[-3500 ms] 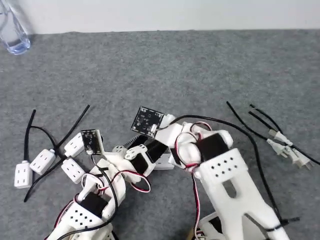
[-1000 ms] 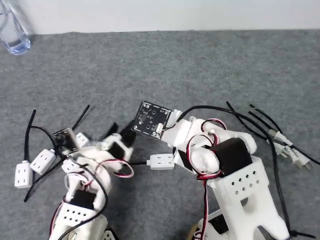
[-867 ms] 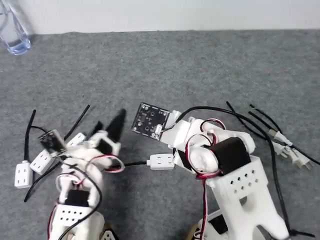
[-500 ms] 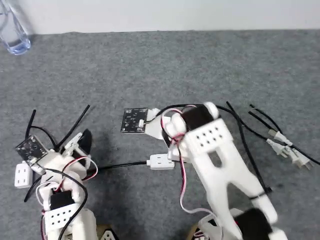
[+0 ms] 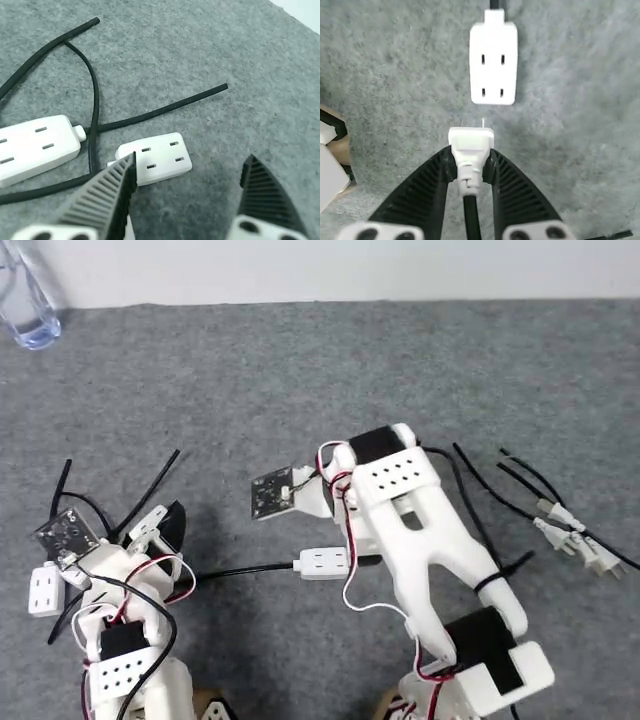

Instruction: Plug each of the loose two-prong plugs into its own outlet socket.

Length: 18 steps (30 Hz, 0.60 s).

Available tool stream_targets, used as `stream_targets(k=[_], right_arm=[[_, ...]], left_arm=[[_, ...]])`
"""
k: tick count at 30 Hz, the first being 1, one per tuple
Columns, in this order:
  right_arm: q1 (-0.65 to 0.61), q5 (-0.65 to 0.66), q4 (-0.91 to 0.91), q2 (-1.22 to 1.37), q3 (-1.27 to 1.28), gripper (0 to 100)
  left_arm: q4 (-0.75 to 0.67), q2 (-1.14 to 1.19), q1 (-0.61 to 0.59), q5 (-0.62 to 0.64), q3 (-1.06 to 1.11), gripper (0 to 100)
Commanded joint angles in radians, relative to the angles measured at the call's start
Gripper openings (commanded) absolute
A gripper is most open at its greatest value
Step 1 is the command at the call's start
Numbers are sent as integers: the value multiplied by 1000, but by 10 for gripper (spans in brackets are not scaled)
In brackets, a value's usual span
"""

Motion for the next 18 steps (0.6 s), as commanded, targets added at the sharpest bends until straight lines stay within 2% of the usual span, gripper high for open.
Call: stream_targets(k=[1, 18], right_arm=[[-25, -6, -39, 2, -38, 9], [-48, -37, -96, 2, 32, 9]], left_arm=[[5, -2, 9, -9, -7, 318], [5, -2, 9, -9, 1, 318]])
